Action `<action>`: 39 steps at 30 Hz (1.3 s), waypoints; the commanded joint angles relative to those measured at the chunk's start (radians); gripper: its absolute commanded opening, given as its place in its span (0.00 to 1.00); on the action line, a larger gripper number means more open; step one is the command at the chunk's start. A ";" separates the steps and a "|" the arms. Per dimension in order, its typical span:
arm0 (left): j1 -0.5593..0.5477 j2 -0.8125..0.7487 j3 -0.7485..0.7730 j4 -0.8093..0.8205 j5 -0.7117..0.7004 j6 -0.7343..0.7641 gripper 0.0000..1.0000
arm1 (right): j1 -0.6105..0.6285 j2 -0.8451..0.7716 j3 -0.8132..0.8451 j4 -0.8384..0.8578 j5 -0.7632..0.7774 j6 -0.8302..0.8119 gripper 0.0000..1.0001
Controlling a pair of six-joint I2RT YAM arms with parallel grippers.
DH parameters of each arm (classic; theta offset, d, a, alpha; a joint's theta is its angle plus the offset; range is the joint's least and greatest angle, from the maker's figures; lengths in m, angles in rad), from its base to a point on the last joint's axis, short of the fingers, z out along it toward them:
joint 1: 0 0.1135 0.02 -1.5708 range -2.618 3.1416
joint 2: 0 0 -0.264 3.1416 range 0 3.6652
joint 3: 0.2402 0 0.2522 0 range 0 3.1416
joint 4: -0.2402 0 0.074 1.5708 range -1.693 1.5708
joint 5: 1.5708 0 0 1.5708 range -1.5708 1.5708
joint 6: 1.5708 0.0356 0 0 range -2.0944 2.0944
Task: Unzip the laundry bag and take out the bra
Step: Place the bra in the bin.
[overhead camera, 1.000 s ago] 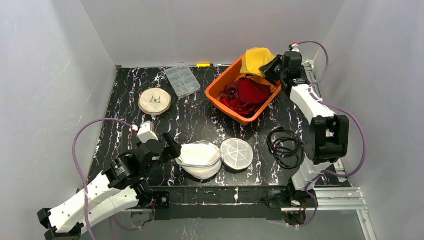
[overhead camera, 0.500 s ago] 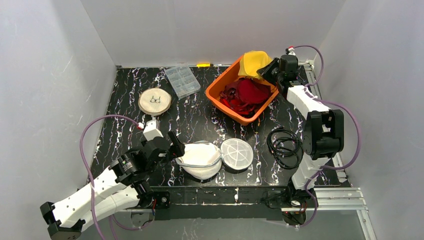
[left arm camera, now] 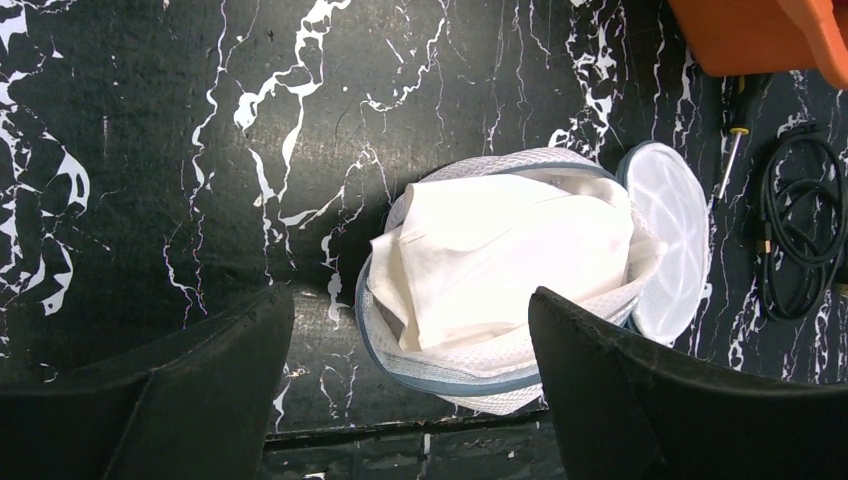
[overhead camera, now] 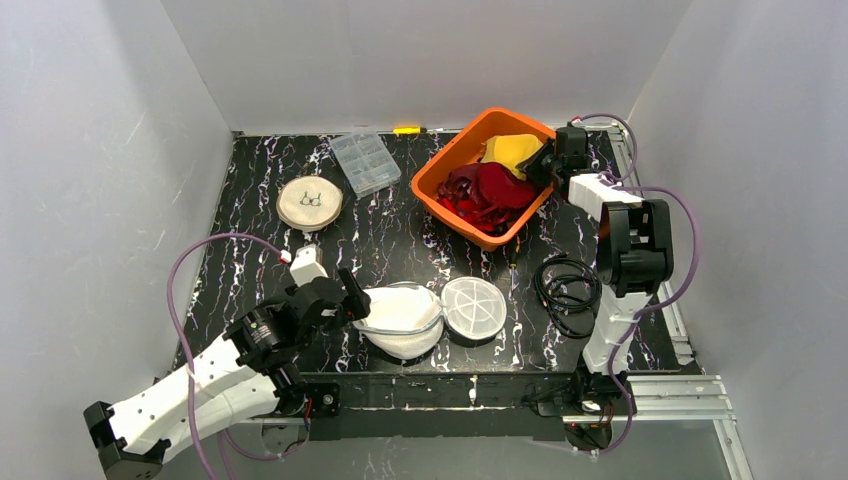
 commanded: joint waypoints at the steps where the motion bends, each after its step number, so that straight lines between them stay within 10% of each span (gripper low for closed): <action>1: 0.005 0.017 -0.009 -0.002 -0.012 -0.009 0.84 | 0.002 -0.002 0.018 0.024 -0.020 0.000 0.08; 7: 0.005 0.023 -0.008 -0.007 -0.007 -0.010 0.85 | 0.002 -0.066 0.033 -0.033 0.020 -0.006 0.52; 19: 0.005 -0.009 -0.001 -0.033 -0.008 -0.020 0.84 | 0.023 -0.284 0.053 -0.172 0.139 -0.048 0.78; 32: 0.004 -0.086 0.021 -0.078 0.069 0.051 0.84 | 0.414 -0.722 -0.102 -0.226 0.276 -0.248 0.65; 39: 0.005 -0.148 -0.023 -0.088 0.163 0.090 0.83 | 0.661 -0.822 -0.229 -0.346 -0.018 -0.274 0.61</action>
